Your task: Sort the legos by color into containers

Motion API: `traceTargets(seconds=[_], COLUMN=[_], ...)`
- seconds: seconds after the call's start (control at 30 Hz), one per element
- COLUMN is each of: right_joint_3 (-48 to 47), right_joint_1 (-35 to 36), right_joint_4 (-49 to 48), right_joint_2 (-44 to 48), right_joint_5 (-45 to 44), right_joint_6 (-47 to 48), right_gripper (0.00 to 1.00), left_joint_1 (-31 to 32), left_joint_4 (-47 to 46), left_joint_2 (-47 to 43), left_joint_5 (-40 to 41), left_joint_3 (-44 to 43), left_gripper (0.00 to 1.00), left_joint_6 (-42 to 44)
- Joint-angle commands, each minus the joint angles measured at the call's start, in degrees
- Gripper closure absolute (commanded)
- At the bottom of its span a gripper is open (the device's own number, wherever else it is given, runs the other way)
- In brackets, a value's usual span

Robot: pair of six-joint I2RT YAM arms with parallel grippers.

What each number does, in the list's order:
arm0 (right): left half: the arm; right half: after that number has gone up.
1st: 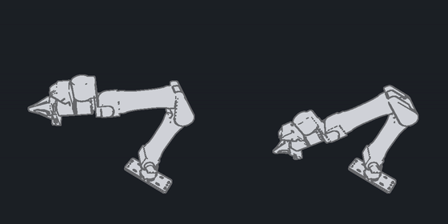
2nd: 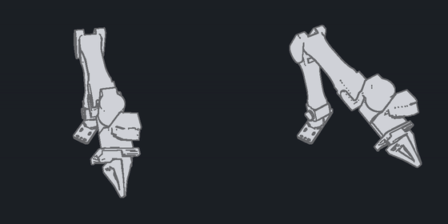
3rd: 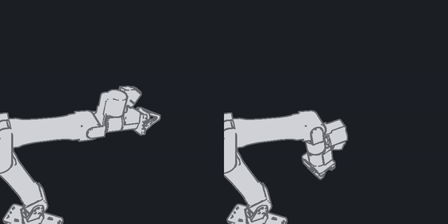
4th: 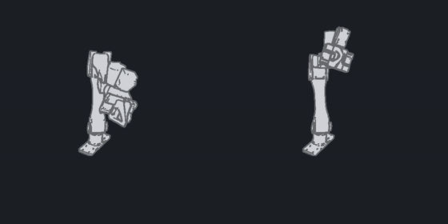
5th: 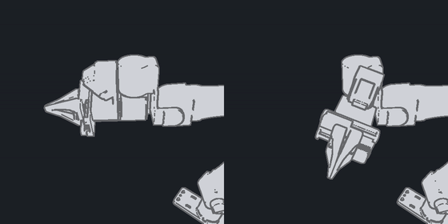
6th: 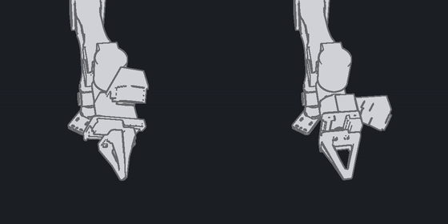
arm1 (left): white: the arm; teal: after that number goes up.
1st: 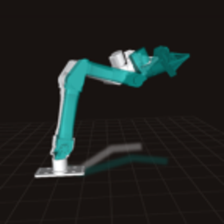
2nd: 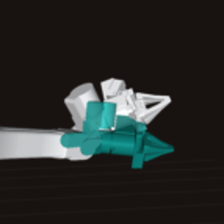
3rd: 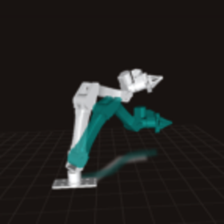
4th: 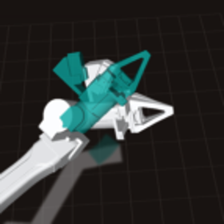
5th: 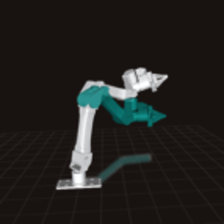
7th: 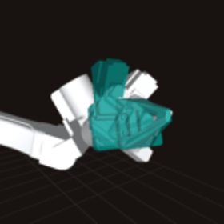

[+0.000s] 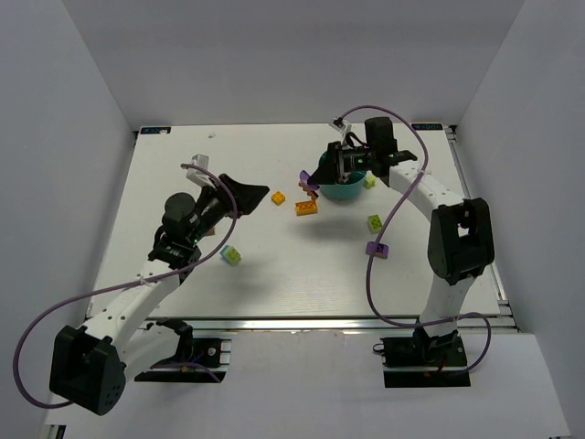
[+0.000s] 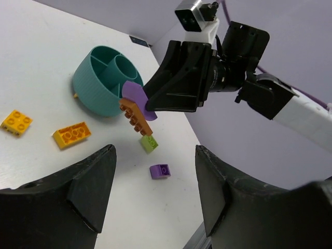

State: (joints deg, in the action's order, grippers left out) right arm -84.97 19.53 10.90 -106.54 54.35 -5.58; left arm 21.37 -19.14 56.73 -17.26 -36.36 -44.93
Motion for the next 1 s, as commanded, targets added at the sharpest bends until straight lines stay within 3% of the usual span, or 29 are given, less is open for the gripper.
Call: traceTargets(seconds=[0.0, 0.13, 0.27, 0.53, 0.97], right_joint_3=[1.82, 4.63, 1.92, 1.65, 3.76], right_joint_1=[0.51, 0.07, -0.02, -0.11, 0.51], right_joint_4=[-17.61, -28.72, -29.18, -31.28, -33.75], right_joint_2=[3.36, 4.24, 3.62, 4.94, 6.61], right_joint_5=[3.31, 3.22, 2.26, 1.81, 2.52], right_joint_6=[-24.76, -38.6, -43.18, -47.06, -49.79], right_gripper=[1.0, 1.0, 1.0, 1.0, 1.0], left_joint_1=[1.22, 2.54, 3.59, 5.0, 6.06], left_joint_4=[-10.2, -14.61, -20.65, -28.32, -31.22], left_joint_2=[2.85, 7.42, 13.12, 24.29, 28.52], left_joint_5=[-1.55, -2.69, -3.57, -6.65, -7.09], left_joint_3=[-0.11, -1.78, -3.71, -9.08, -10.58], left_gripper=[0.28, 0.28, 0.27, 0.25, 0.28], left_joint_6=[-1.13, -1.74, -4.28, -9.12, -11.58])
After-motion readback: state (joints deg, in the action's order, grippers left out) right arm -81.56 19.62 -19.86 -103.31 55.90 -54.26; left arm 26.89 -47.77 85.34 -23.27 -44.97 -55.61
